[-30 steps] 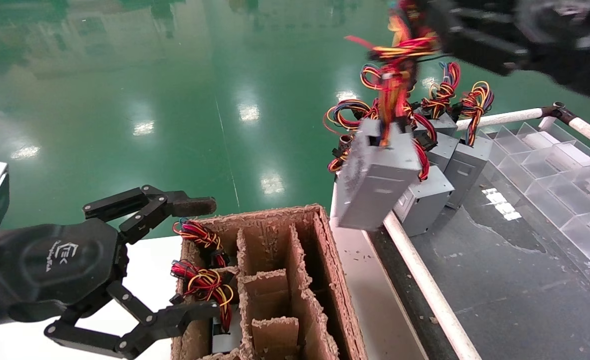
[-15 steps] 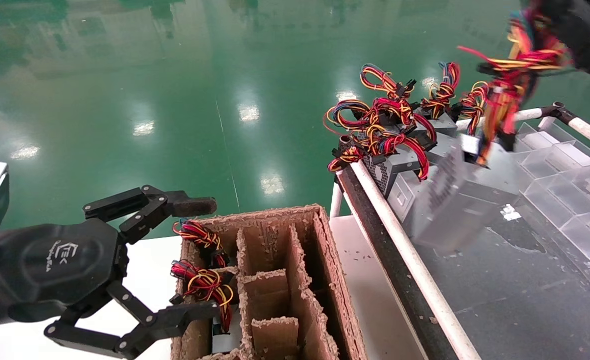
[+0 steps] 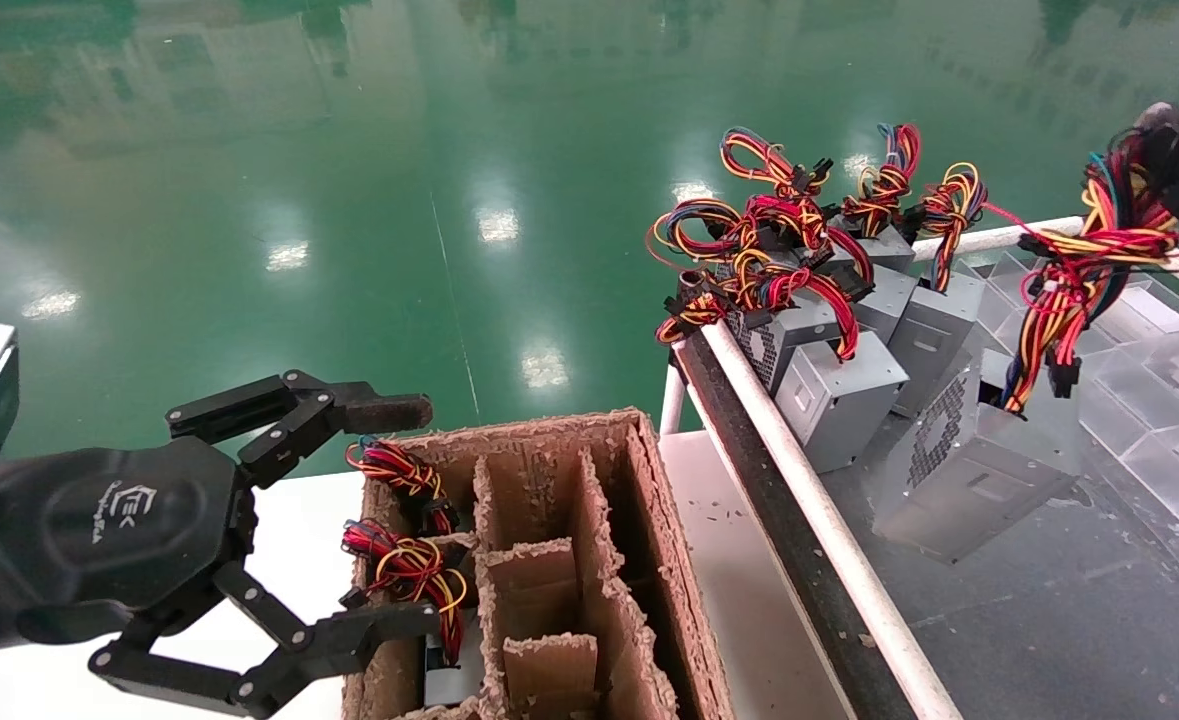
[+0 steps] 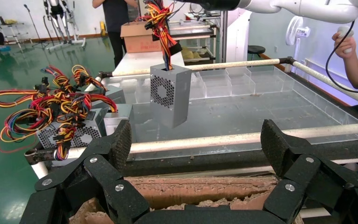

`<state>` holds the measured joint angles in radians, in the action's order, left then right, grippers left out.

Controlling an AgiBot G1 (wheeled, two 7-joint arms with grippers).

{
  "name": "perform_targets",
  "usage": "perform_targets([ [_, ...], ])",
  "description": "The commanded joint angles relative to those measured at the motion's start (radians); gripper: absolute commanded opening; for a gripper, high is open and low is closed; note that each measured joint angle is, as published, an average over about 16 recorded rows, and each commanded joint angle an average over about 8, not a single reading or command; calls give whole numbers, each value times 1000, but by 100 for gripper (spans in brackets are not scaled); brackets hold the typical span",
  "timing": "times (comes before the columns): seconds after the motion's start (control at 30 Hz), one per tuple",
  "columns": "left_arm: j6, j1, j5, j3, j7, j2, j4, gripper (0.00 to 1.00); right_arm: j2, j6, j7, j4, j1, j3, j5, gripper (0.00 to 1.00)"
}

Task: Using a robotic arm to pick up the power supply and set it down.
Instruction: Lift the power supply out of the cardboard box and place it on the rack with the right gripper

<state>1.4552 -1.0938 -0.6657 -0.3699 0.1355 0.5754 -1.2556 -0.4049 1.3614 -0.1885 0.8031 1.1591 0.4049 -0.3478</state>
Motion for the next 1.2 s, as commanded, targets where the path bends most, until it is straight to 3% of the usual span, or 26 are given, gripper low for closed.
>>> perform_targets([
  [0.03, 0, 0, 0, 0, 0, 0, 0, 100, 12, -24, -8, 19, -36, -7, 16, 0],
  [0.27, 0, 0, 0, 0, 0, 0, 0, 100, 35, -64, -28, 20, -98, -10, 26, 0],
  [0.53, 0, 0, 0, 0, 0, 0, 0, 100, 30, -73, -16, -16, -80, 8, -10, 0],
  [1.2, 0, 0, 0, 0, 0, 0, 0, 100, -122, 1, 17, -285, 233, 122, -254, 0],
])
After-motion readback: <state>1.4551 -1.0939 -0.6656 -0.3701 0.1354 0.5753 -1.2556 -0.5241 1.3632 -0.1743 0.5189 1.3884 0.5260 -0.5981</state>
